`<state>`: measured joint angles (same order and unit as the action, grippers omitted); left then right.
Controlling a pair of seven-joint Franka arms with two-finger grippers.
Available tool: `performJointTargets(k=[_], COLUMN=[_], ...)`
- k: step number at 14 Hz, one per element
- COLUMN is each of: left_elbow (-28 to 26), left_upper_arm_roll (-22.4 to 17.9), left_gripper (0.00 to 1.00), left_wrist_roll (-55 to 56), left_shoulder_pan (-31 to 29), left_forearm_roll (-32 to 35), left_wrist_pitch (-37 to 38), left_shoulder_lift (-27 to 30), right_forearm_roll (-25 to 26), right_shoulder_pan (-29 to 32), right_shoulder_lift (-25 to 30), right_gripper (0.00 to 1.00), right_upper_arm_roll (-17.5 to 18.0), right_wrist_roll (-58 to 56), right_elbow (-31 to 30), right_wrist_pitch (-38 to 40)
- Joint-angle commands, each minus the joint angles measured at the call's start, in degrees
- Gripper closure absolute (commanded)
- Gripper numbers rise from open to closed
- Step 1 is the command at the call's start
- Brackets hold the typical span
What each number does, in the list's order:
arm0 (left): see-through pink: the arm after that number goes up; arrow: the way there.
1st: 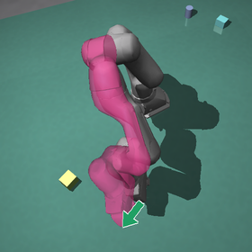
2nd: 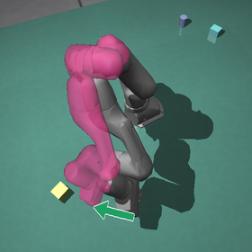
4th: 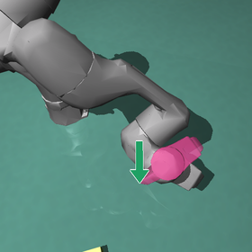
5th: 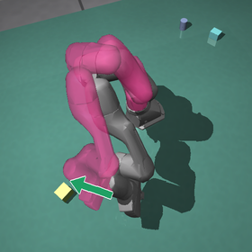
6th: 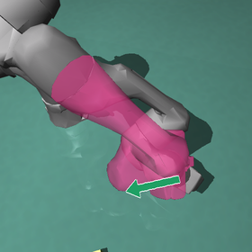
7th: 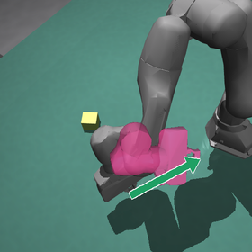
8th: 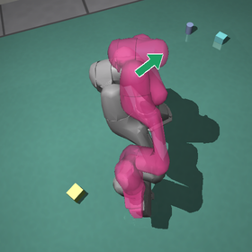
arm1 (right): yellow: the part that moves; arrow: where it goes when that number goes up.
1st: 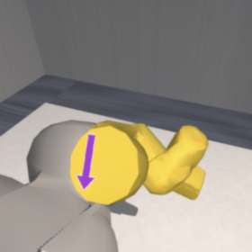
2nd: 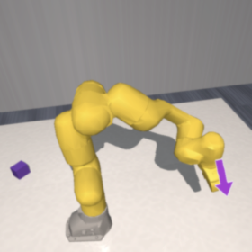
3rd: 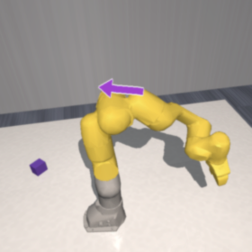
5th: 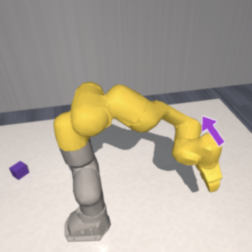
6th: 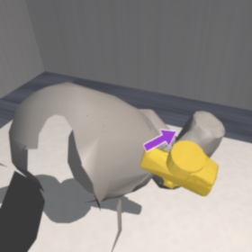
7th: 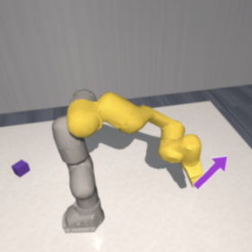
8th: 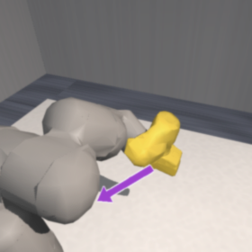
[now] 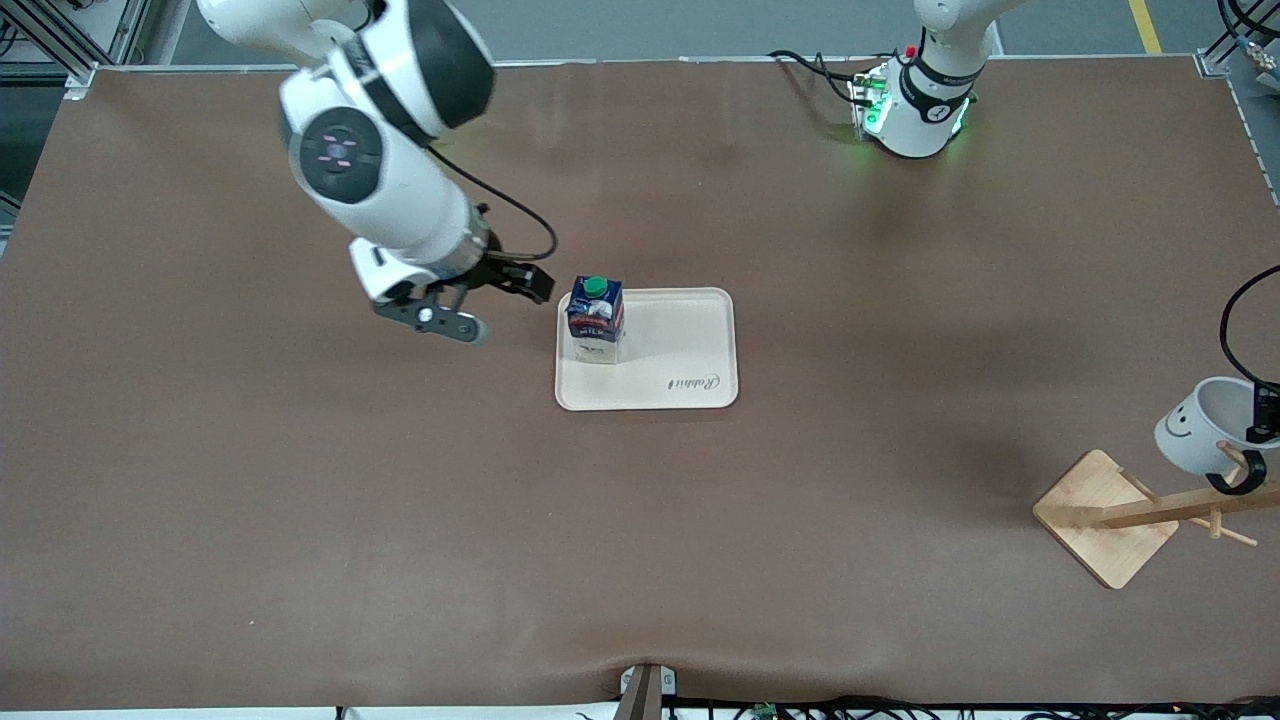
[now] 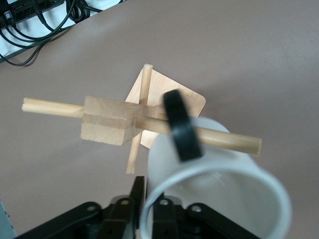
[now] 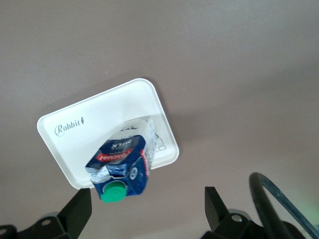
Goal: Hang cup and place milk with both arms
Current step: 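Hang the mug on the stand peg while the right gripper reaches the milk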
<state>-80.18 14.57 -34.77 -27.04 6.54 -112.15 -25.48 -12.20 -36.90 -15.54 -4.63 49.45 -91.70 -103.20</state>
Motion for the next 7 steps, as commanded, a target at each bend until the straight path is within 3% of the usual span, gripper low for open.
performJointTargets(k=[1,7], left_elbow=[1.6,1.3], left_upper_arm_roll=[0.6,1.9], left_gripper=[0.00,0.00], left_wrist_roll=[2.0,14.5], left_shoulder_pan=[0.1,2.0], left_forearm_roll=[-1.6,-1.1], left_wrist_pitch=[0.2,3.5], left_shoulder_lift=[-0.5,4.1], right_forearm_roll=[0.9,1.0], right_shoulder_pan=[-2.9,-6.1], right_shoulder_lift=[-2.6,-5.3], right_gripper=[0.00,0.00], right_upper_arm_roll=[-0.6,-0.6], right_wrist_roll=[3.2,7.0], right_elbow=[0.1,-1.7], right_wrist_pitch=[-4.2,-9.6])
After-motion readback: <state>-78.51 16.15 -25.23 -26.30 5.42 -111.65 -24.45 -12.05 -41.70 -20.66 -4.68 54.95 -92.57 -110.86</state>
